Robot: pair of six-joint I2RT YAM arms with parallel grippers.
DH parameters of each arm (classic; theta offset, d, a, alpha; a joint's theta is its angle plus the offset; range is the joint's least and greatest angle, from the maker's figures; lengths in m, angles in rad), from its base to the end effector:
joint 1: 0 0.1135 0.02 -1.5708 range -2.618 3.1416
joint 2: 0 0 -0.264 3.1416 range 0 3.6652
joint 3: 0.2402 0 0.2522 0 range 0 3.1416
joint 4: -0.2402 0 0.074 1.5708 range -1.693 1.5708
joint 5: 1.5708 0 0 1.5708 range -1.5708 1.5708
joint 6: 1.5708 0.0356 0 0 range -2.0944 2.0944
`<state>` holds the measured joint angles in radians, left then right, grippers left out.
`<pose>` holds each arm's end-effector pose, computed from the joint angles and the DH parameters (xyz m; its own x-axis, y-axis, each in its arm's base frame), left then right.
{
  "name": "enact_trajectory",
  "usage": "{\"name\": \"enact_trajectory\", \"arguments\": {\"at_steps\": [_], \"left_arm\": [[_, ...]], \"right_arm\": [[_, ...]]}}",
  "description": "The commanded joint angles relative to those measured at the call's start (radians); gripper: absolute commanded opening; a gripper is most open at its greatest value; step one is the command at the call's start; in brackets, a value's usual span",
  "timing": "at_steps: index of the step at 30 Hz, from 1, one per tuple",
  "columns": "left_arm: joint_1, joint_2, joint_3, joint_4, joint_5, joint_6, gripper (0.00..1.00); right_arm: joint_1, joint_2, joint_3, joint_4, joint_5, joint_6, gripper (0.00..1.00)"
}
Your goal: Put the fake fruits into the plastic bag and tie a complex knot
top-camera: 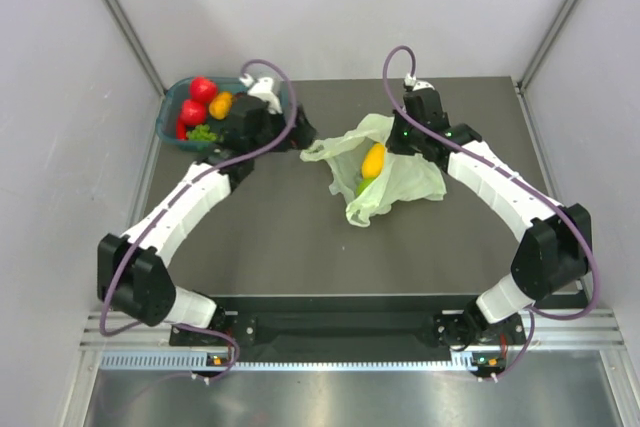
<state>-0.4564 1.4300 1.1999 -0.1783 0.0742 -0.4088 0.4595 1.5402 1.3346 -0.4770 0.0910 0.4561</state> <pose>0.3001 -0.1503 0.3339 -0.5261 -0.1833 -0.8304 0.3176 0.8635 -0.3918 0.3141 0.1518 0.3171 -0.6743 0.1557 -0.7219 -0.0907 0.9526 0.2903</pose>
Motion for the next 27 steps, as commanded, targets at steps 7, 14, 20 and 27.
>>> {"name": "enact_trajectory", "arguments": {"at_steps": [7, 14, 20, 27], "left_arm": [[0.278, 0.141, 0.145, -0.095, -0.017, 0.140, 0.99], [0.326, 0.418, 0.406, -0.138, -0.048, 0.208, 0.99], [0.358, 0.615, 0.590, -0.162, -0.011, 0.205, 0.99], [0.358, 0.806, 0.763, -0.233, -0.027, 0.217, 0.99]], "right_arm": [[-0.021, -0.031, 0.009, 0.046, -0.011, -0.005, 0.00], [-0.021, -0.032, 0.012, 0.044, -0.017, -0.010, 0.00], [-0.022, -0.034, 0.009, 0.040, -0.013, -0.017, 0.00], [-0.022, -0.032, 0.006, 0.037, -0.011, -0.023, 0.00]]}}
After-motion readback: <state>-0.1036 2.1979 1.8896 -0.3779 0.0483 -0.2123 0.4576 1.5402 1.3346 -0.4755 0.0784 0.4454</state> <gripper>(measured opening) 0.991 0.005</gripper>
